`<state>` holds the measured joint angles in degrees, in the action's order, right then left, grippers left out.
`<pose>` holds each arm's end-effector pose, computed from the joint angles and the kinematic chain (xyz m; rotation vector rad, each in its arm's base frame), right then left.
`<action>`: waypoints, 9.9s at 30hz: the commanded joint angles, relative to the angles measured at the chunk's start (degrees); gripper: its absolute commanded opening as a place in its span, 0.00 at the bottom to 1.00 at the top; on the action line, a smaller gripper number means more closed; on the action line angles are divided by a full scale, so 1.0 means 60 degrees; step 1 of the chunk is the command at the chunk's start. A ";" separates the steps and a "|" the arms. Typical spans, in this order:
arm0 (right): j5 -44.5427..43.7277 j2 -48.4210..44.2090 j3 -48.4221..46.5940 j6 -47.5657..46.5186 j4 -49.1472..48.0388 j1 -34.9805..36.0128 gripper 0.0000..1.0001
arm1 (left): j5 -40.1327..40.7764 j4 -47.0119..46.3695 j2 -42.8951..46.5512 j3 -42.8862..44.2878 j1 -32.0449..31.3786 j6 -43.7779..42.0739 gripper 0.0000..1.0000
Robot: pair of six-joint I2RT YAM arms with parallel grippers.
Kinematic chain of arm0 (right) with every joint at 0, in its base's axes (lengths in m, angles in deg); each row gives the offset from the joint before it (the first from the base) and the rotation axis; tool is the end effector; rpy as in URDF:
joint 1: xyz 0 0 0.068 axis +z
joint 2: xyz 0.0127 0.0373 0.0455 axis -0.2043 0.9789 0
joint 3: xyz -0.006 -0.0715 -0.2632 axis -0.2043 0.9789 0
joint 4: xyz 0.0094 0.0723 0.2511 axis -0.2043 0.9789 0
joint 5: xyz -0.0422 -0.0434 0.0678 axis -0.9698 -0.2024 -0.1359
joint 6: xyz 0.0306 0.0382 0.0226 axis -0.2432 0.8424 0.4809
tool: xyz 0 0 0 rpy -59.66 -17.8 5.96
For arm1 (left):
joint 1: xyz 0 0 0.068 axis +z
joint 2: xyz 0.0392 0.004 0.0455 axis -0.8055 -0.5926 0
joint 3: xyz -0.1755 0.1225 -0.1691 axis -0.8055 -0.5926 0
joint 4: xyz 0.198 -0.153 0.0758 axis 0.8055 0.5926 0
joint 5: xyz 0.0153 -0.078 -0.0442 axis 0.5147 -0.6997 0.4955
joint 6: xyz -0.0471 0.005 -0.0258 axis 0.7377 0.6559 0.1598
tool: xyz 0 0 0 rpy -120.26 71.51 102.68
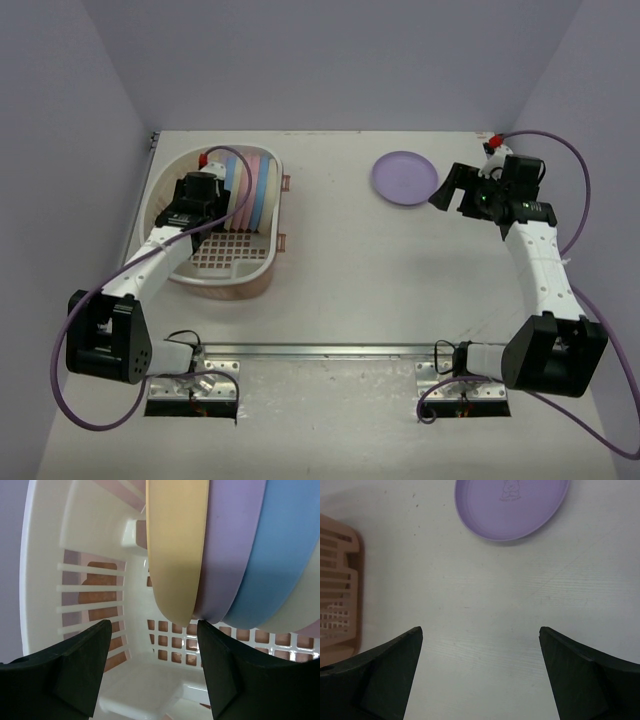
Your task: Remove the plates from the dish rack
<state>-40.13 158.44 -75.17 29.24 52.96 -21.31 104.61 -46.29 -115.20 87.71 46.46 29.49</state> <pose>0.2769 -0.0334 0.3048 0.3325 2.2085 0.4849 0.2810 -0.0201 0.2547 0.1977 2.2666 0.5681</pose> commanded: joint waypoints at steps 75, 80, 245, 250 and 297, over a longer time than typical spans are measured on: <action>0.2707 -0.0240 -0.0239 0.0801 -0.1122 0.0048 0.99 | 0.4968 -0.9014 0.1127 0.1802 -0.3033 -0.9384 0.00; 0.4120 -0.0393 -0.0104 0.1037 -0.1714 0.0068 0.99 | 0.4391 -0.4541 0.1438 0.3604 -0.3033 -0.5974 0.00; 0.0836 0.2236 -0.1681 0.0352 -0.0001 0.0063 0.99 | 0.4507 -0.0141 -0.2293 0.4234 -0.1539 -0.0667 0.09; 0.1253 0.2233 -0.1840 0.0403 0.0014 0.0063 0.99 | 0.5813 -0.2680 -0.1641 0.4273 -0.1886 -0.3452 0.06; 0.0750 0.1226 -0.2535 -0.1730 -0.0874 0.6040 0.00 | -1.1353 0.4299 0.0188 0.4846 -0.1480 0.2269 0.18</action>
<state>-27.55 165.67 -88.50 23.00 46.52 15.08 36.72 -16.24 -114.58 115.48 37.40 41.92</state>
